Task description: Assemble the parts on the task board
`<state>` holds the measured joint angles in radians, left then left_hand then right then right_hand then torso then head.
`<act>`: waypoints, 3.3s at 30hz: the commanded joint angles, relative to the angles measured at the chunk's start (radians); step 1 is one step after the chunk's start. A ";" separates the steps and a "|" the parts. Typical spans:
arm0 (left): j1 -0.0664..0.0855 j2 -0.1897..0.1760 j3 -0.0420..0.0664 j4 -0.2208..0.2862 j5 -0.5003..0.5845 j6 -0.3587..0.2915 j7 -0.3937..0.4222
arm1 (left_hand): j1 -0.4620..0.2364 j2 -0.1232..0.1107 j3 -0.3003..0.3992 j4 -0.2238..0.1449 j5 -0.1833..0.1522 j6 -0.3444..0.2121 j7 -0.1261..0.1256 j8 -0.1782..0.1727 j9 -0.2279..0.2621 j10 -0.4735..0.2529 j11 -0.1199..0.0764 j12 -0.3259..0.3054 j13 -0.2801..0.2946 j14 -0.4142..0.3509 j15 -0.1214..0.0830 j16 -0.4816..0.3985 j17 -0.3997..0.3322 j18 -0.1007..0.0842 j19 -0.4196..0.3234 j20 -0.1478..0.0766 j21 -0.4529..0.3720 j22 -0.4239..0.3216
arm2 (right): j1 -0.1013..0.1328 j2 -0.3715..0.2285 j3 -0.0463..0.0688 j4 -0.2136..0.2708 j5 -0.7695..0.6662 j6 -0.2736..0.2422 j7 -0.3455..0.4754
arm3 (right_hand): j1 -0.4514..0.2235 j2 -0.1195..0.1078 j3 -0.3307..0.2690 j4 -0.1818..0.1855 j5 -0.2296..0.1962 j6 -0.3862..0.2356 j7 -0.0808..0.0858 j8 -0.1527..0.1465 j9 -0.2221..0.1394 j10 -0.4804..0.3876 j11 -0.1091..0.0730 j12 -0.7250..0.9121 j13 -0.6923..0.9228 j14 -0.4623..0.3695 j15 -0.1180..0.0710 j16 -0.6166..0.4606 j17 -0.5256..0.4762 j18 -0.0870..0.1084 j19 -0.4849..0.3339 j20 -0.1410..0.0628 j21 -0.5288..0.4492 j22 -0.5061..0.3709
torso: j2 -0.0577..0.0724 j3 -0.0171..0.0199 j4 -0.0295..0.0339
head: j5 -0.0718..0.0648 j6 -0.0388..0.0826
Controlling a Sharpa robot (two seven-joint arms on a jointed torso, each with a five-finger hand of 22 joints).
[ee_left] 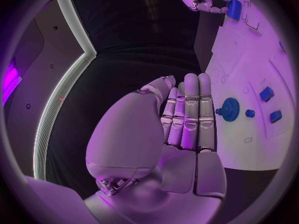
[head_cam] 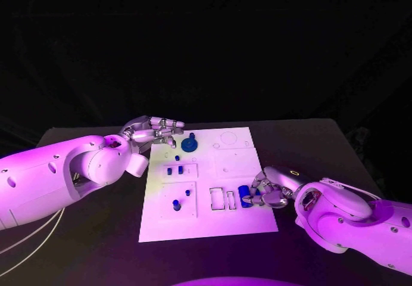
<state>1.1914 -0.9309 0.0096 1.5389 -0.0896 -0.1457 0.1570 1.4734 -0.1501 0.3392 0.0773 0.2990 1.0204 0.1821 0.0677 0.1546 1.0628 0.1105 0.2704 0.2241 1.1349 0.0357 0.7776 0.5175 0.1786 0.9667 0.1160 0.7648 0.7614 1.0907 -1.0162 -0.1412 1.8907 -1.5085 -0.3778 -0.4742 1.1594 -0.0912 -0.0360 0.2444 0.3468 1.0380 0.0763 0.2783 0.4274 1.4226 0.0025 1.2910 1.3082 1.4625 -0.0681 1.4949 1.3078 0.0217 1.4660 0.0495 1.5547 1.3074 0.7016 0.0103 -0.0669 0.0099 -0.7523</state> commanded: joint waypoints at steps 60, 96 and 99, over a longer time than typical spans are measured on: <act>0.000 -0.006 0.001 0.008 -0.002 0.030 -0.002 | 0.004 0.004 -0.010 0.001 -0.002 -0.007 -0.001 0.002 -0.002 -0.010 0.002 0.008 0.001 -0.008 0.000 -0.007 -0.002 0.005 0.001 0.010 -0.007 -0.002 | -0.016 0.084 0.013 0.036 0.031 -0.089 -0.075 | 0.131 0.067 -0.036 0.026 0.116 0.019 -0.019 0.037 0.080 0.011 -0.018 0.020 0.047 0.082 -0.008 0.012 0.130 -0.022 0.105 -0.012 0.016 0.263 | 0.000 -0.0002 -0.0014 | 0.014 0.000; 0.001 -0.008 0.001 0.013 -0.002 0.033 -0.006 | 0.004 0.004 -0.010 0.001 -0.002 -0.007 -0.001 0.002 -0.002 -0.010 0.002 0.008 0.001 -0.008 0.000 -0.007 -0.002 0.005 0.001 0.010 -0.007 -0.002 | -0.016 0.192 0.012 -0.044 0.079 -0.007 -0.092 | -0.096 0.087 -0.189 0.048 -0.146 0.016 -0.022 0.054 0.131 -0.004 -0.019 -0.025 0.023 0.080 -0.010 0.007 0.122 -0.018 0.098 -0.015 0.002 0.259 | 0.001 0.0003 -0.0012 | 0.024 -0.006; 0.001 -0.009 0.001 0.013 -0.002 0.033 -0.006 | 0.004 0.004 -0.010 0.001 -0.002 -0.007 -0.001 0.002 -0.002 -0.010 0.002 0.008 0.001 -0.008 0.000 -0.007 -0.002 0.005 0.001 0.010 -0.007 -0.002 | -0.016 0.194 0.012 -0.045 0.077 -0.009 -0.092 | -0.128 0.066 -0.193 0.050 -0.212 0.008 -0.018 0.054 0.138 -0.015 -0.016 -0.044 0.010 0.079 -0.007 0.003 0.117 -0.017 0.095 -0.013 -0.007 0.257 | 0.000 0.0000 -0.0013 | 0.024 -0.006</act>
<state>1.1914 -0.9403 0.0095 1.5489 -0.0900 -0.1297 0.1484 1.4734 -0.1501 0.3334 0.0776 0.2990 1.0204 0.1821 0.0677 0.1541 1.0594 0.1140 0.2752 0.2236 1.1349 0.0356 0.7735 0.5162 0.1786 0.9667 0.1160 0.7647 0.7608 1.0753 -0.8244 -0.1291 1.8454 -1.4205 -0.3877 -0.5614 1.0410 -0.0224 -0.2265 0.2943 0.1471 1.0524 0.0584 0.3359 0.5643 1.4141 -0.0129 1.2503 1.3074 1.4646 -0.0736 1.5028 1.3077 0.0066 1.4662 0.0351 1.5532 1.3075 0.7020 0.0103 -0.0678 0.0334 -0.7577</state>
